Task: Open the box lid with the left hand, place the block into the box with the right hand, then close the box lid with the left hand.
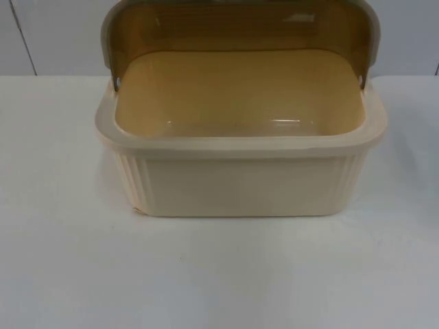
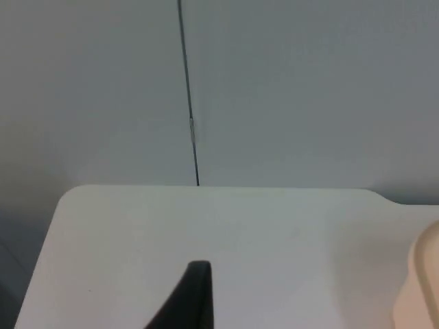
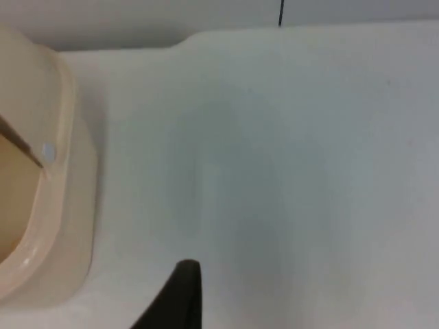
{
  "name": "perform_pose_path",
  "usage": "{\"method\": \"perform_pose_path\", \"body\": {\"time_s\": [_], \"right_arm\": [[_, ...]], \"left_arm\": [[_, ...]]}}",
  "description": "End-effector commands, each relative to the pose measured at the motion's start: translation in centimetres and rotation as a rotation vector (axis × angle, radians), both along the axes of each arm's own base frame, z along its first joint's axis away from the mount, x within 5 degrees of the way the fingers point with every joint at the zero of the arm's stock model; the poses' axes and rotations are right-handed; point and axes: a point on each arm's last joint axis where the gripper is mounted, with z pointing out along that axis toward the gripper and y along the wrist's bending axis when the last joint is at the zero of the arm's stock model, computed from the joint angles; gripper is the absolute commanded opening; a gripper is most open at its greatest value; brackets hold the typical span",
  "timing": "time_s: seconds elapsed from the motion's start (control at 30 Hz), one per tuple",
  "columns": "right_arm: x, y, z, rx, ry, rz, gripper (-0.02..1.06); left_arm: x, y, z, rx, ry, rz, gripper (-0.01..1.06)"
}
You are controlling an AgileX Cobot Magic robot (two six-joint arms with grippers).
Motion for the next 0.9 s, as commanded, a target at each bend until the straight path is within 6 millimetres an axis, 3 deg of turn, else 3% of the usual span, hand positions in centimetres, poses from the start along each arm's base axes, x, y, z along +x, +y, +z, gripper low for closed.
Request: {"method": "perform_pose_path", "body": {"time_s": [0.0,0.1,0.13,0.27,0.53,0.7,0.87], "right_arm": [[-0.2,0.1,-2.2,0.035,0.047,-0.009,1.05],[-0.7,0.2,-5.8,0.078,0.091,-0.030,1.05],[-0.7,0.2,-5.8,0.078,0.091,-0.030,1.05],[-1.1,0.2,-9.6,0.096,0.193,-0.056,1.05],[0.3,0.3,-13.4,0.098,0.308,-0.069,1.05],[1.5,0.4,-17.5,0.107,0.457,-0.097,1.05],[1.2,0.5,-20.9,0.143,0.531,-0.157,1.05]], "left_arm": [[-0.1,0.0,0.2,0.007,-0.011,0.003,1.04],[-0.1,0.0,0.2,0.018,-0.009,0.004,1.04],[-0.1,0.0,0.2,0.018,-0.009,0.004,1.04],[-0.1,0.0,0.1,0.020,-0.007,0.004,1.04],[-0.1,0.0,0.1,0.019,-0.001,0.002,1.04],[-0.1,0.0,0.1,0.019,-0.001,0.002,1.04],[-0.1,0.0,0.1,0.019,0.001,0.002,1.04]]}}
